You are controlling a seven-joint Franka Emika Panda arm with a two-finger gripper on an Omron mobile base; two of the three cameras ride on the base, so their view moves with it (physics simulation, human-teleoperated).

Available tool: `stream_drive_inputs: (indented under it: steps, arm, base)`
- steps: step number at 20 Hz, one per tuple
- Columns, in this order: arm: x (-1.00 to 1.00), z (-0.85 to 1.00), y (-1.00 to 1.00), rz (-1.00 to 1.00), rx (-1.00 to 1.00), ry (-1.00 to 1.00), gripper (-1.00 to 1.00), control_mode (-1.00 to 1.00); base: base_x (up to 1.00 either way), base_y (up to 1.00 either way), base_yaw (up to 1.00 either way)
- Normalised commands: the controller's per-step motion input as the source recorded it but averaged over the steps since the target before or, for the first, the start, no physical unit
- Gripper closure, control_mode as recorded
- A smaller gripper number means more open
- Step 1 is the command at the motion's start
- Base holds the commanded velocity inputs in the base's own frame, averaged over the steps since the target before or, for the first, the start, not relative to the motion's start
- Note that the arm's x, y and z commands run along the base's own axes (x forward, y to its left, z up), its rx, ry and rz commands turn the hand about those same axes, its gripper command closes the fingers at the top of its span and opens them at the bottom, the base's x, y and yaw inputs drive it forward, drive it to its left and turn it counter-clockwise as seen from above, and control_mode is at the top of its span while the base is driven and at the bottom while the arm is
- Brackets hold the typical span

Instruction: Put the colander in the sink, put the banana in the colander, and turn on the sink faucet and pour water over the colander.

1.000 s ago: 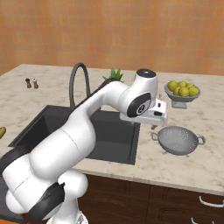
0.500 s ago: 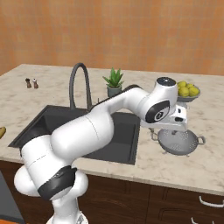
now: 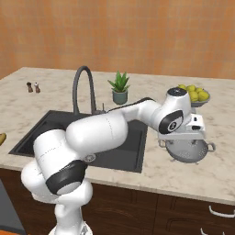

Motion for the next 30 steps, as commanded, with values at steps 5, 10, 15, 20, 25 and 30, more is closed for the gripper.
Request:
stream_drive_inputs:
  steps: [5,10,15,20,25,30]
  arm:
    - [0.00,-0.25,0.12,0.08,-0.09,0.00,-1.00,-1.00]
    - [0.00,-0.26,0.33,0.18,-0.04,0.00,-1.00,-1.00]
    - [0.06,-0.29,0.23,0.22,-0.05,0.00,-1.00,-1.00]
    - [0.14,-0.32,0.08,0.18,-0.07,0.00,-1.00,-1.00]
    - [0.23,-0.33,0.00,0.13,-0.09,0.00,-1.00,-1.00]
    - [0.29,-0.28,0.00,0.12,-0.07,0.00,-1.00,-1.00]
  base:
    - [0.00,0.00,0.00]
    - [0.00,0.00,0.00]
    - [0.00,0.00,0.00]
    - [0.00,0.00,0.00]
    - [0.00,0.00,0.00]
    - [0.00,0.00,0.00]
